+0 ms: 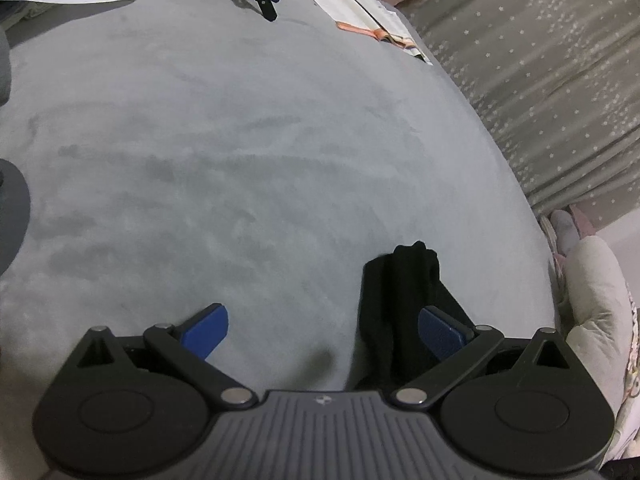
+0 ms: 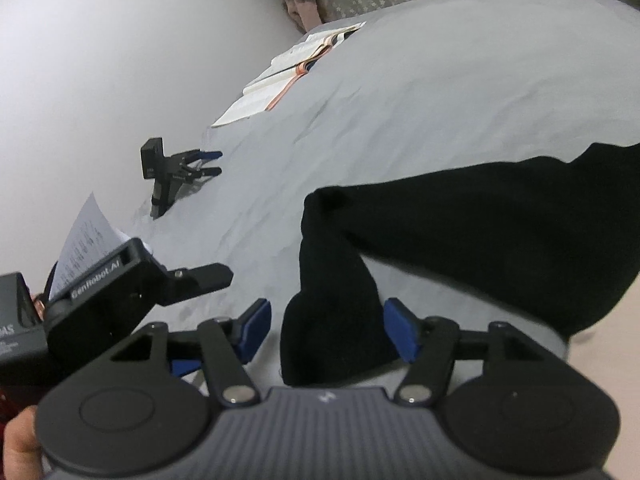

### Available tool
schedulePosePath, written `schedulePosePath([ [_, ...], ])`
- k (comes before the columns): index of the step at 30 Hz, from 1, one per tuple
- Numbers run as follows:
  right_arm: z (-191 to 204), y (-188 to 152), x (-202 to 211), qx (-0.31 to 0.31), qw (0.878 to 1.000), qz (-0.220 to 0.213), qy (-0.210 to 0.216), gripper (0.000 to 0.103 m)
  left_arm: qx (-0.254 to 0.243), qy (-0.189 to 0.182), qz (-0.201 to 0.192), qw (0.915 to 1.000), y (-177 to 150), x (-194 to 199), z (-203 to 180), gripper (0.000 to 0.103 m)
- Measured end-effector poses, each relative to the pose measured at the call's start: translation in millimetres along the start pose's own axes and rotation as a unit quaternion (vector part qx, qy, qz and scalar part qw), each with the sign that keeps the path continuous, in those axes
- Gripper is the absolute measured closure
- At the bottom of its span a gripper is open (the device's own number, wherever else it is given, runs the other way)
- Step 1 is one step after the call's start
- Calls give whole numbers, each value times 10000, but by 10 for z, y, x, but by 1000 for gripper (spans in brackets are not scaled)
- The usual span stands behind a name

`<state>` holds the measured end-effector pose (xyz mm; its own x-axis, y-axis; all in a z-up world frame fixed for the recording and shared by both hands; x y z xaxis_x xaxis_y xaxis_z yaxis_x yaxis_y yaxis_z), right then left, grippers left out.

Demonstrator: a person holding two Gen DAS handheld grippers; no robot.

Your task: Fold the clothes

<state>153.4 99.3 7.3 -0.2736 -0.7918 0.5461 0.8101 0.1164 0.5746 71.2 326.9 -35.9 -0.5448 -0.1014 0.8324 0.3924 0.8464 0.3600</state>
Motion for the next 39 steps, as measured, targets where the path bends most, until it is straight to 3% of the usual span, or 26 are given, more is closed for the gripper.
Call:
schedulePosePath([
  [2, 32, -24, -105, 63, 9999, 88, -77, 53, 21, -5, 5, 10000, 5, 12, 9, 2],
  [5, 90, -51, -275, 157, 9994, 229, -189, 75, 76, -15, -25, 10000, 28, 28, 16, 2],
  [6, 123, -62, -316, 154, 9994, 238, -175, 86, 102, -17, -49, 9999, 38, 37, 22, 2],
  [7, 175, -49, -384, 87, 9995, 300, -23, 91, 119, -15, -65, 9999, 37, 43, 29, 2],
  [11, 334, 22, -519, -271, 9966, 214, 746, 92, 292, -11, -162, 9994, 63, 84, 96, 2],
  [14, 372, 27, -571, -386, 9951, 259, 869, 80, 439, -44, -205, 9988, 97, 107, 158, 2],
  [15, 358, 14, -572, -400, 9957, 300, 786, 65, 463, -48, -197, 9987, 103, 104, 170, 2],
  [16, 344, 7, -567, -411, 9960, 322, 731, 56, 478, -48, -178, 9987, 107, 95, 175, 2],
  [20, 215, -28, -382, -521, 9962, 270, 636, 52, 472, -46, -100, 9988, 102, 66, 173, 2],
  [22, 166, -30, -287, -572, 9962, 207, 622, 41, 408, -42, -68, 9991, 89, 65, 156, 2],
  [27, 25, -17, 12, -599, 9966, -11, 560, 41, 156, -117, 19, 9998, 53, 93, 97, 2],
  [32, -127, 42, 294, -440, 9985, -248, 206, 41, -530, -168, 241, 9982, -73, 64, -47, 19],
  [37, -314, 21, 481, -433, 9984, -353, -74, 40, -1543, 358, -33, 9874, -318, 20, -290, 26],
  [39, -388, -6, 560, -401, 9980, -449, -210, 41, -1897, 431, -140, 9808, -404, 38, -363, 34],
])
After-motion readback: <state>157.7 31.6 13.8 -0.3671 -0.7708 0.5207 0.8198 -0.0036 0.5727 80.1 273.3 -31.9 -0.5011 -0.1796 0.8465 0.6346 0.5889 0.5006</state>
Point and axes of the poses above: each gripper's, at about its wrist camera, not at the fingertips, and x roughly against the way its jaws point, z to its left, y to its top, the point moved 2 cm from there along -x, roughly the way its jaws point, and after that the axes turned 14 degrees about y, right-handed, at the moved point
